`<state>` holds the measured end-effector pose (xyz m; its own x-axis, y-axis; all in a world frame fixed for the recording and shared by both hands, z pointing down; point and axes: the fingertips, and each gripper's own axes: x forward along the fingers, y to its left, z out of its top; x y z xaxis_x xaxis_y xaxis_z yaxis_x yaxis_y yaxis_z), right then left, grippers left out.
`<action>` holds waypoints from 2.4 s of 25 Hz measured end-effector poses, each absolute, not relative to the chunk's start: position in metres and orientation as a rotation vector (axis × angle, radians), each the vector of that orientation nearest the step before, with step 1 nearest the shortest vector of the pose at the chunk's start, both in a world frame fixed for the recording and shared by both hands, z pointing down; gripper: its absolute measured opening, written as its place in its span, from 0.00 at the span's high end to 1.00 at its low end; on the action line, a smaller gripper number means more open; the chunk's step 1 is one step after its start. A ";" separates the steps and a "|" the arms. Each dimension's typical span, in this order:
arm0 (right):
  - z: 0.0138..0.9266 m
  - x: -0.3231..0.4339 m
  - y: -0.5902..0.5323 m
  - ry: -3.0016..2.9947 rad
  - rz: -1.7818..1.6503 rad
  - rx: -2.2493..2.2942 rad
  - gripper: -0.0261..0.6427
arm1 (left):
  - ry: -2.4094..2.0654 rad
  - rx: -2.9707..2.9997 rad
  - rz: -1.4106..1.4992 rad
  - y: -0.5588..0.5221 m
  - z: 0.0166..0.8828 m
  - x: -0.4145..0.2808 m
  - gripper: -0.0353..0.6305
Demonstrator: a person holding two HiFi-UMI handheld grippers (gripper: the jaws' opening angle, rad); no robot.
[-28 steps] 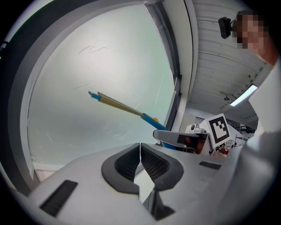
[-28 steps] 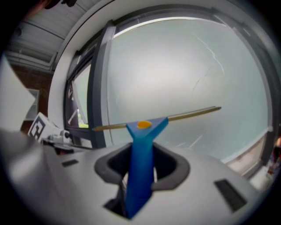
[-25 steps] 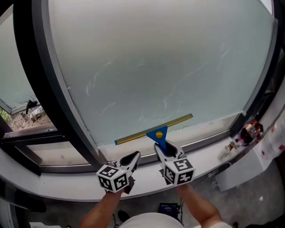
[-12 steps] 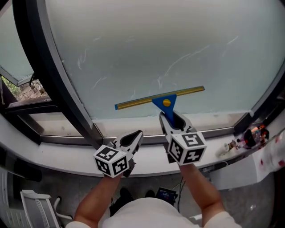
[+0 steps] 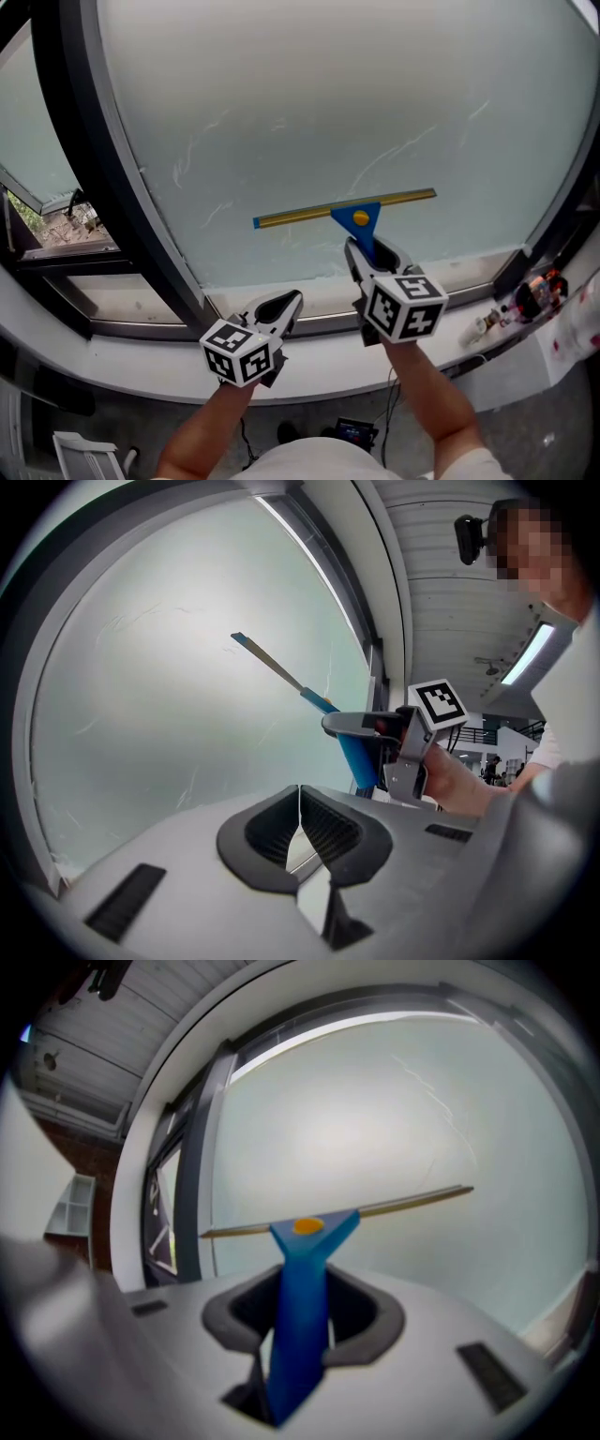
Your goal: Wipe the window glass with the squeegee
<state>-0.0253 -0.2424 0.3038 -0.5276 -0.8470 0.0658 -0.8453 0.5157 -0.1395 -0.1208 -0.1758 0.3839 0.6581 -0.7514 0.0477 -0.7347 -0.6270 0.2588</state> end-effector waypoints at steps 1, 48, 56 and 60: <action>0.294 -0.026 -0.245 2.716 -0.224 -1.529 0.75 | -1.189 2.640 -0.091 -0.176 0.379 -0.122 0.90; -0.314 -0.008 -0.408 2.391 0.387 -1.508 0.75 | -1.476 3.197 -0.160 -0.297 0.038 -0.082 0.90; -0.293 -0.018 -0.419 2.423 0.293 -1.497 0.75 | -1.469 3.193 -0.194 -0.296 0.036 -0.083 0.91; -0.282 -0.020 -0.425 2.435 0.249 -1.495 0.75 | -1.435 3.197 -0.184 -0.298 0.042 -0.080 0.90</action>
